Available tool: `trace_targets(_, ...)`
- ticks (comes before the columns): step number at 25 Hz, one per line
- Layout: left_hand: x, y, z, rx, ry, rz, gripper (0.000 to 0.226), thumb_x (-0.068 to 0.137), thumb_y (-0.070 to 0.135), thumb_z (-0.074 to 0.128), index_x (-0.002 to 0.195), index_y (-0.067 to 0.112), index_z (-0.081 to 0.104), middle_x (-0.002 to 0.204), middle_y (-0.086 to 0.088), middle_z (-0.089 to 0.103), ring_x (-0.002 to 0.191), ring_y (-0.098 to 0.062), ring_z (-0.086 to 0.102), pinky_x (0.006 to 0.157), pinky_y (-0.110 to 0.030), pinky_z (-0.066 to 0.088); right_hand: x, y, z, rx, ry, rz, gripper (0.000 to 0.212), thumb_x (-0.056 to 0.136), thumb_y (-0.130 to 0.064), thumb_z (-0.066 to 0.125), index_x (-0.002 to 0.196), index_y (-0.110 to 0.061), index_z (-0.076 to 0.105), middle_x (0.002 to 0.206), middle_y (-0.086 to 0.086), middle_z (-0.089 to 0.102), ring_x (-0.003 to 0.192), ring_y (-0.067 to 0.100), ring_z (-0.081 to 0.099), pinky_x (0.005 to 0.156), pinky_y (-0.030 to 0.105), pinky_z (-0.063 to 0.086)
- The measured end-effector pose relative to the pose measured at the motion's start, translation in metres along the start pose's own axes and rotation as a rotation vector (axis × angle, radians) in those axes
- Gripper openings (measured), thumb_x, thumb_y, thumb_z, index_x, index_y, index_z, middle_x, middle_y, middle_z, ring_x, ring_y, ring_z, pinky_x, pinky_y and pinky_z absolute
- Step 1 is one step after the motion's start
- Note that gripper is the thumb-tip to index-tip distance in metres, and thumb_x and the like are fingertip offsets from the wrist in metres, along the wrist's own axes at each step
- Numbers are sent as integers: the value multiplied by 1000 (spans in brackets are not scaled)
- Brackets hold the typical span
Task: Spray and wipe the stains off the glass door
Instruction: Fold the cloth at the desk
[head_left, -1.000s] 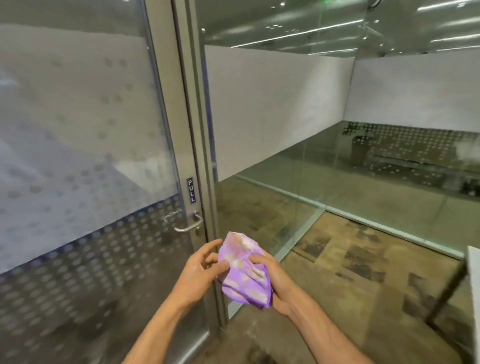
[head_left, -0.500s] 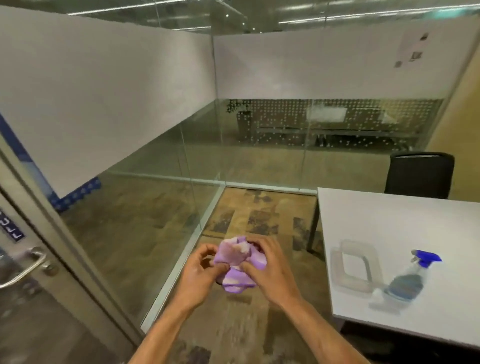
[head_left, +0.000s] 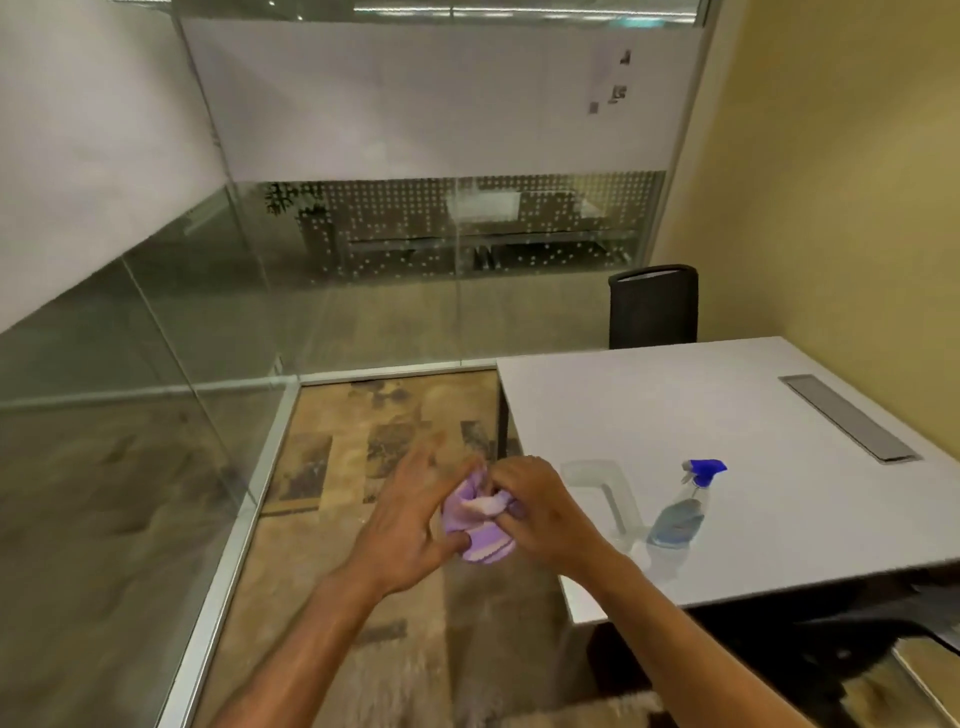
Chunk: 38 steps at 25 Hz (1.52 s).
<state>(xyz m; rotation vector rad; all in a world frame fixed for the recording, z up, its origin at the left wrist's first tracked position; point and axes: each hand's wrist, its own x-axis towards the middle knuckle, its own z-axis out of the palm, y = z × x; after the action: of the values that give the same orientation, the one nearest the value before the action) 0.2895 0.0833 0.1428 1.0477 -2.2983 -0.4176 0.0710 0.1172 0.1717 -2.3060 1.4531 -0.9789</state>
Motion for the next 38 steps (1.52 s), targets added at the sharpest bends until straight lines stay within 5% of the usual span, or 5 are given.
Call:
trace_targets(6,54,1,33,88,-127,133,52,78,68,76,118,34,71,141,10,62,147,-7,31,123,-57,9,-5,53,-20,-196,100,-29,17,88,-20,76,79,-9,65,83,8,70,80,22,61,78,30,46)
trace_targets(13,108,29,56,-162,-85,-203,31,66,61,80,78,37,63,73,19,66,69,0,60,67,-13,41,-10,135,-76,-56,25,234,26,92,-42,68,101,-20,59,96,-3,66,85,15,59,74,27,54)
trace_targets(21,162,91,109,-192,221,-341,24,70,26,77,75,24,54,70,7,61,66,-2,54,55,-19,36,-11,188,-108,325,-54,522,22,101,-44,54,94,-30,69,90,-9,73,84,12,70,71,15,51)
trace_targets(27,178,129,145,113,275,-50,18,89,33,65,103,24,58,94,-1,63,77,-9,52,63,-9,36,-6,202,-126,1235,-137,748,35,92,-44,57,115,-24,74,111,11,76,98,31,75,79,40,62)
trace_targets(38,217,125,139,-570,63,-516,97,88,20,85,165,29,28,164,16,32,150,-4,35,123,-34,37,4,244,-151,936,-113,595,24,90,-14,53,110,-17,64,108,12,71,99,26,70,84,32,61)
